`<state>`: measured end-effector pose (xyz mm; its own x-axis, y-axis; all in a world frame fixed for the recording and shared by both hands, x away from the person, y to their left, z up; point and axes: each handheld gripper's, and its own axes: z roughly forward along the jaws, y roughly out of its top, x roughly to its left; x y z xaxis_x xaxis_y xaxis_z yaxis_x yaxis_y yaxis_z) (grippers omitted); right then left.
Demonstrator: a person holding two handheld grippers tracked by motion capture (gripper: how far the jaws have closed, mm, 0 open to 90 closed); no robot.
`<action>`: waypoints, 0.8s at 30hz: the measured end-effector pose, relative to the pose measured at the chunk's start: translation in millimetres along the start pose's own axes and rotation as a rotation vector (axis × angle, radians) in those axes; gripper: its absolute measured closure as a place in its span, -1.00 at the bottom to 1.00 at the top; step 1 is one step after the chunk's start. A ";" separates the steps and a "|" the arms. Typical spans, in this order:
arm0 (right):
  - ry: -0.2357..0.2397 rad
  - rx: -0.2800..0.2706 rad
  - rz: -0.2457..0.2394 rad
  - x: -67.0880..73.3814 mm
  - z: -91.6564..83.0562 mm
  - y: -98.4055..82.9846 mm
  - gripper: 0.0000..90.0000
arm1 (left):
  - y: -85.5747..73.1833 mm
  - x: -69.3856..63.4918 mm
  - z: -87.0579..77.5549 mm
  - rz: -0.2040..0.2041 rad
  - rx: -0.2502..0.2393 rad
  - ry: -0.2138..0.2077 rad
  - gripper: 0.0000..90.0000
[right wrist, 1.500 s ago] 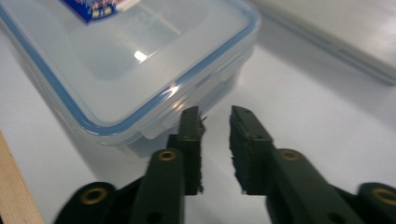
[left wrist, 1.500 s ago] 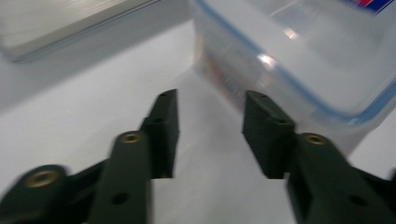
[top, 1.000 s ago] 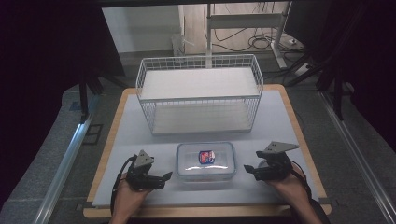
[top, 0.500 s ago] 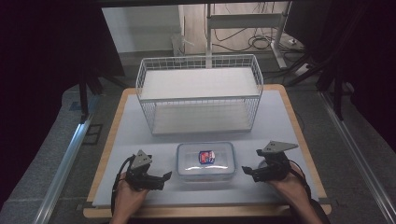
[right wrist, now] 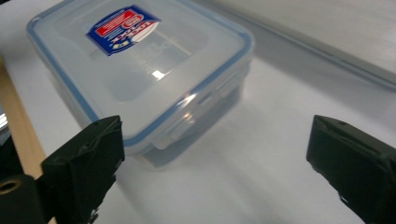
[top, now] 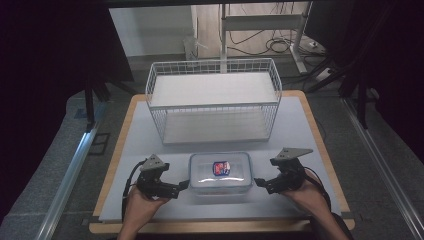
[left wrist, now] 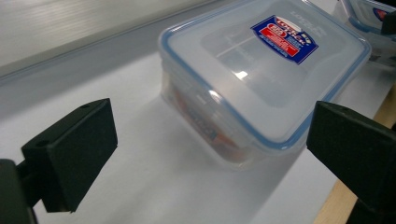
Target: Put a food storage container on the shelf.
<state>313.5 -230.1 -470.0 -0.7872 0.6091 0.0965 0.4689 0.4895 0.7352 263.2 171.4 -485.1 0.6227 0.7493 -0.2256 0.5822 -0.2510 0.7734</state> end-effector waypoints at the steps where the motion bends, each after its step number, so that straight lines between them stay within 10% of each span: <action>1: 0.004 0.006 0.002 0.6 1.5 0.8 -0.93 | 2.2 -0.3 2.3 0.005 0.008 0.002 -0.95; 10: 0.093 0.052 0.060 0.1 19.0 13.1 -0.77 | 14.4 15.6 28.3 -0.065 0.078 -0.168 -0.86; 24: 0.216 0.161 0.248 -6.0 48.2 23.3 -0.71 | 16.1 18.3 52.8 -0.112 0.155 -0.253 -0.75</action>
<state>348.4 -192.2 -485.8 -0.7001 0.5844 0.4103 0.6996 0.4461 0.5582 311.6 148.7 -508.1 0.6491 0.6061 -0.4597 0.7153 -0.2806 0.6400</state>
